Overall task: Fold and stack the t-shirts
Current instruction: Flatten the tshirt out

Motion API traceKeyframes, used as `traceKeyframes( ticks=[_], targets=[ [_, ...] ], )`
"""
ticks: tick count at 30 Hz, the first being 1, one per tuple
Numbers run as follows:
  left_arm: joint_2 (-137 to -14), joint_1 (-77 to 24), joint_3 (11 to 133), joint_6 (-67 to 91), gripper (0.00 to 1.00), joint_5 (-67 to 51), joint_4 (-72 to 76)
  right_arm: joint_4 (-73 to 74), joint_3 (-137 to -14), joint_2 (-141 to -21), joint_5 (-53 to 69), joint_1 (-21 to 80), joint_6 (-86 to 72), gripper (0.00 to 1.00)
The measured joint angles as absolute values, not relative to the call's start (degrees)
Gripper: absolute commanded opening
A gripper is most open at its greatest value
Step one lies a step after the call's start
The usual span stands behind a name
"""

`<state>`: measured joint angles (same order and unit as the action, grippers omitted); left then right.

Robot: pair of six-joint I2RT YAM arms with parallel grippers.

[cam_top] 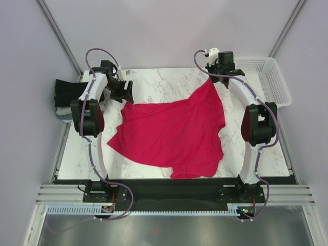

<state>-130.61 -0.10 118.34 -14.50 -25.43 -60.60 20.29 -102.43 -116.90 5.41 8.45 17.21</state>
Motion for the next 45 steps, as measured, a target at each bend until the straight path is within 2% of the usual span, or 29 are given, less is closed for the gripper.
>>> traceKeyframes(
  ticks=[3, 7, 11, 17, 21, 45],
  targets=[
    [-129.73, -0.08, 116.88, -14.48, 0.79, -25.56, -60.12, 20.36, -105.03, -119.79, 5.74, 8.45, 16.34, 0.00],
    [-125.45, -0.08, 108.92, -13.02, 0.58, -27.27, -58.22, 19.84, -106.59, -119.59, 6.37, 8.45, 15.55, 0.00],
    [-121.47, -0.08, 100.18, -11.44, 0.52, -29.32, -58.06, 19.31, -106.54, -118.65, 6.66, 8.45, 15.16, 0.00],
    [-120.75, -0.10, 96.77, -10.15, 0.51, -30.30, -57.91, 19.27, -104.99, -117.12, 6.70, 8.45, 15.05, 0.00],
    [-120.75, -0.10, 96.79, -9.65, 0.54, -30.30, -56.71, 19.27, -104.03, -116.09, 6.70, 8.45, 14.92, 0.00],
    [-124.33, 2.70, 100.66, -9.45, 0.54, -27.53, -55.37, 19.25, -102.54, -114.80, 6.72, 8.45, 14.92, 0.00]
  ],
)
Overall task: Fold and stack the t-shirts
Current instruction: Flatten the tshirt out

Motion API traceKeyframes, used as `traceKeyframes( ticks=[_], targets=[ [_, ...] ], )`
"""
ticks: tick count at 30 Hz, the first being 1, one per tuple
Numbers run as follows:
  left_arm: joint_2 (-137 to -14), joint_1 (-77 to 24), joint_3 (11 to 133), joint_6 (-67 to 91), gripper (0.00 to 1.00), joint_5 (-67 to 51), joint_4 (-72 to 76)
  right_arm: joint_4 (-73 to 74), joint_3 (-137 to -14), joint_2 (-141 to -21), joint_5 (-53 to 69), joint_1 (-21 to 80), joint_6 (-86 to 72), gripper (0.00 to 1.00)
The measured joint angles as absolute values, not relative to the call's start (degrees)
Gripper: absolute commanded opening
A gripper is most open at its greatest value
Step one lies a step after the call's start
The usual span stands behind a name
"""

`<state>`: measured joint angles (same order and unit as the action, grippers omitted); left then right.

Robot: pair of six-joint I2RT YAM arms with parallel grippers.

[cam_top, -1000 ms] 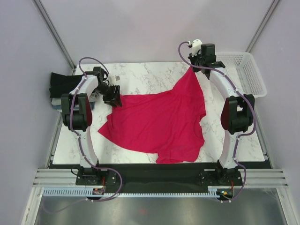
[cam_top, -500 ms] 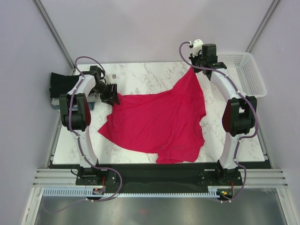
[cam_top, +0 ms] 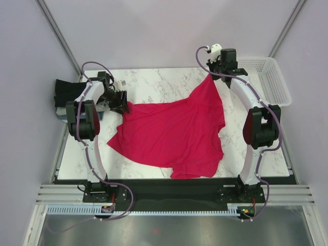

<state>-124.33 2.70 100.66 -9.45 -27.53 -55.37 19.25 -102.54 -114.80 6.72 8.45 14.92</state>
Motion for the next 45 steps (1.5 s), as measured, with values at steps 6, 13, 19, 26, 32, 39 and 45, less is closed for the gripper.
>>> traceKeyframes(
  ticks=[6, 13, 19, 26, 32, 39, 45],
  targets=[
    [-125.45, 2.66, 100.66, -9.43, 0.54, -27.51, -55.35, 19.25, -102.52, -114.80, 6.68, 8.45, 14.94, 0.00],
    [-126.08, 2.66, 100.66, -9.43, 0.51, -27.53, -55.35, 19.20, -102.13, -114.80, 6.68, 8.45, 14.94, 0.00],
    [-126.10, 2.48, 100.66, -9.41, 0.44, -27.59, -55.33, 19.11, -101.62, -114.80, 6.66, 8.45, 14.94, 0.00],
    [-126.10, 2.11, 100.66, -9.23, 0.24, -27.79, -55.33, 19.03, -101.56, -114.78, 6.63, 8.45, 14.94, 0.00],
    [-126.10, 1.89, 100.66, -8.88, 0.02, -28.64, -55.27, 18.83, -100.92, -114.74, 6.63, 8.45, 14.94, 0.00],
    [-125.93, 1.80, 100.66, -8.80, 0.02, -28.60, -55.31, 18.83, -99.96, -113.73, 5.32, 8.45, 14.96, 0.00],
    [-122.13, 1.89, 101.49, -9.10, 0.02, -28.64, -57.80, 18.90, -99.61, -109.82, 1.04, 7.75, 14.96, 0.00]
  ],
)
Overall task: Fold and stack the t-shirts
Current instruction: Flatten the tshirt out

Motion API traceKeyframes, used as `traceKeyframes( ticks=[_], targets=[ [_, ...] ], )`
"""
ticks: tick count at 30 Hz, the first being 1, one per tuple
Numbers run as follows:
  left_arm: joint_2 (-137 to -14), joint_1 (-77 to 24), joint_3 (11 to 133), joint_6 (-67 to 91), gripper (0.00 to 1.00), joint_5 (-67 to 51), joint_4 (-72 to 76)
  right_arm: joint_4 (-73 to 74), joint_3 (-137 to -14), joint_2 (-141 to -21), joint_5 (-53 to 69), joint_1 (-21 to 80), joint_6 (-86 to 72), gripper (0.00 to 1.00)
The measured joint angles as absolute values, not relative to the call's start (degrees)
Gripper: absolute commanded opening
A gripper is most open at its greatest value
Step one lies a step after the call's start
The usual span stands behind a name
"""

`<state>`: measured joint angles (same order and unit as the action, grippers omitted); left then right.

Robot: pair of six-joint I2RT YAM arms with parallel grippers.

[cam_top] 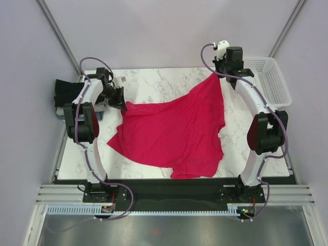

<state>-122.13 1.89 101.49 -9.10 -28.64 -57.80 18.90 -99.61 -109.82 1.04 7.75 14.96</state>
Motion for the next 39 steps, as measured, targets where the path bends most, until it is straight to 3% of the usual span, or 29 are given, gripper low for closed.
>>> traceKeyframes(
  ticks=[14, 24, 31, 39],
  targets=[
    [-100.09, 1.91, 117.51, -12.43, 0.02, -32.16, -64.20, 18.65, -94.13, -76.31, -7.84, 0.97, 14.66, 0.00],
    [-83.70, 1.89, 125.36, -12.71, 0.02, -38.44, -65.56, 23.24, -95.94, -52.18, -4.64, 1.26, 14.72, 0.00],
    [-73.41, 1.89, 129.91, -12.19, 0.02, -39.27, -62.78, 25.52, -107.39, -48.97, -2.63, 1.26, 15.46, 0.00],
    [-74.41, 1.89, 138.96, -11.40, 0.02, -36.75, -57.78, 23.42, -118.48, -55.37, -2.61, 1.23, 15.64, 0.00]
  ],
)
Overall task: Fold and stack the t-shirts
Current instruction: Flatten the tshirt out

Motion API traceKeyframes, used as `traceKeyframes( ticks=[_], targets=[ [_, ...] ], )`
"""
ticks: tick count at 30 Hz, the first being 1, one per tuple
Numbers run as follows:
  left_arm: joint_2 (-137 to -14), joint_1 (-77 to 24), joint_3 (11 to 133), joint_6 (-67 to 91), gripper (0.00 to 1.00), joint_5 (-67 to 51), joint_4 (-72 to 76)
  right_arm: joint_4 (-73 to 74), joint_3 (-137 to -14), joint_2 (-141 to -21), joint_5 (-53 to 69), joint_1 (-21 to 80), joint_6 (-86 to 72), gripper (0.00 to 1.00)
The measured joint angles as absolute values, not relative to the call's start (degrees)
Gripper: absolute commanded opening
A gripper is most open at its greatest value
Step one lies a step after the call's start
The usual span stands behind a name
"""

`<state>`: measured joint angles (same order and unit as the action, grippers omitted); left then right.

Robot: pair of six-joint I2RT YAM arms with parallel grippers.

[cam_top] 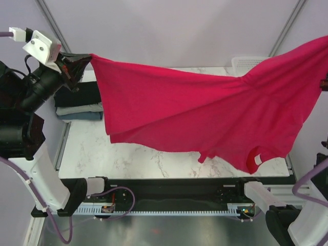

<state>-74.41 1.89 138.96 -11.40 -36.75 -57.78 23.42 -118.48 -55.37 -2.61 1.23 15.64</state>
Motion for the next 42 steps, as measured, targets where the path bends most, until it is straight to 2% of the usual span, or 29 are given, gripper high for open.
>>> traceKeyframes(
  ticks=[6, 14, 17, 21, 23, 27, 30, 33, 42],
  targets=[
    [-78.76, 1.89, 136.97, -11.51, 0.02, -34.35, -55.57, 15.46, -115.37, -63.09, -1.63, 1.23, 15.79, 0.00],
    [-86.35, 1.89, 115.04, -14.98, 0.02, -34.52, -53.74, 8.45, -96.40, -75.24, 4.75, 1.23, 14.66, 0.00],
    [-94.28, 1.87, 107.04, -16.64, 0.02, -35.81, -53.84, 7.57, -89.65, -81.21, 6.94, 1.23, 14.50, 0.00],
    [-109.16, 1.76, 106.48, -16.78, 0.02, -37.26, -52.99, 6.17, -86.30, -93.89, 9.28, 1.26, 14.50, 0.00],
    [-120.07, 1.67, 110.80, -16.36, 0.02, -37.58, -52.90, 5.67, -87.92, -101.12, 9.67, 1.28, 14.48, 0.00],
    [-137.51, 1.26, 122.37, -15.73, 0.02, -35.64, -52.25, 7.29, -103.57, -121.51, 9.37, 1.30, 14.31, 0.00],
    [-144.20, 1.04, 130.08, -15.62, 0.02, -32.62, -51.64, 7.79, -118.19, -135.46, 7.88, 1.30, 13.87, 0.00],
    [-145.91, 0.89, 134.26, -14.98, 0.02, -29.47, -49.04, 7.75, -129.23, -145.01, 6.17, 1.63, 13.76, 0.00],
    [-146.63, 0.67, 138.12, -14.33, 0.02, -21.93, -41.21, 4.51, -131.79, -148.86, 2.70, 3.25, 13.89, 0.00]
  ],
)
